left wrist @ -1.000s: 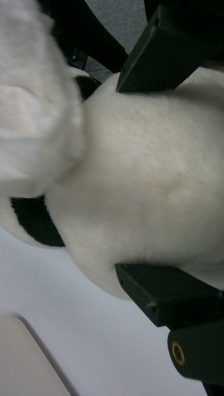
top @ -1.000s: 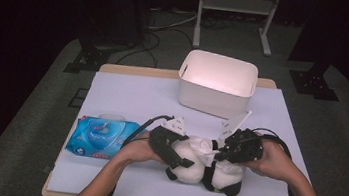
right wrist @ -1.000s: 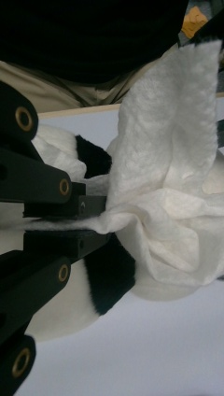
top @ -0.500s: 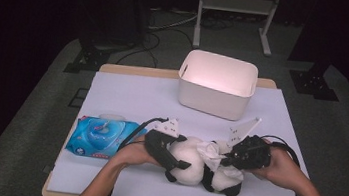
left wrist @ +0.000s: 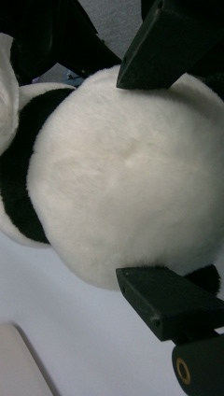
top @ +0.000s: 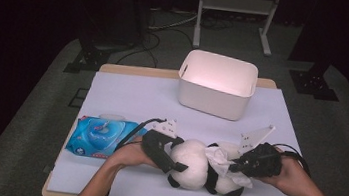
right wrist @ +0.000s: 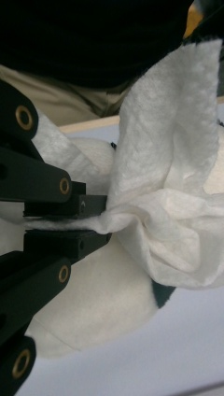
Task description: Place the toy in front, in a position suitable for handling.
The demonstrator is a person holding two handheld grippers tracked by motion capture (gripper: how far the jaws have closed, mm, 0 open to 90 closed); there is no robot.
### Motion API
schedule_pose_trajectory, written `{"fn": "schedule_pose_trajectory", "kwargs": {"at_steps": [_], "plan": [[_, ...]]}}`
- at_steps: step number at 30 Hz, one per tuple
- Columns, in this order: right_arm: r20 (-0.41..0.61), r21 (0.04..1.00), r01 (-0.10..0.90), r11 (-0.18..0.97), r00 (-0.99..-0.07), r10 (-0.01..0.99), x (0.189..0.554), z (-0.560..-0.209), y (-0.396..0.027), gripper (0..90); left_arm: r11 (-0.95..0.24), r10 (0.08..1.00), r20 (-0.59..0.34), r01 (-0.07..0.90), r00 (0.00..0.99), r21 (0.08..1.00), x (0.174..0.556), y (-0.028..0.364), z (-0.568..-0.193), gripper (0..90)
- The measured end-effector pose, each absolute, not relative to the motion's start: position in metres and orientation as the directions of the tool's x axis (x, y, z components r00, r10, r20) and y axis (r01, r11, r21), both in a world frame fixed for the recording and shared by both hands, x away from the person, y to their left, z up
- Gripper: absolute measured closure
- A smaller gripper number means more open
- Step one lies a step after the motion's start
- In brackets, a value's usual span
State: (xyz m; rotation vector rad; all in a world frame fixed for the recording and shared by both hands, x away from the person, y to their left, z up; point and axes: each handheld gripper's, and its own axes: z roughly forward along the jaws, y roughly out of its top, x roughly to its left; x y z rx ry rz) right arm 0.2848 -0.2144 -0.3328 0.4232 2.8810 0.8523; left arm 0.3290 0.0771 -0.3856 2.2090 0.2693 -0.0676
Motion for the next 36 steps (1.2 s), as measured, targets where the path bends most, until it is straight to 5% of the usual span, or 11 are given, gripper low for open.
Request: {"fn": "schedule_pose_trajectory", "kwargs": {"at_steps": [14,36], "plan": [[-0.089,0.486,0.152,0.861,-0.971,0.222,0.308,-0.328,-0.154,84.5,-0.586,0.169,-0.110,0.189,0.979,0.788,0.326,0.076,-0.384,16.3],[-0.003,0.549,0.279,0.788,-0.942,0.335,0.305,-0.325,-0.221,83.9,-0.596,0.164,-0.123,0.197,0.979,0.778,0.326,0.077,-0.386,11.2]]}}
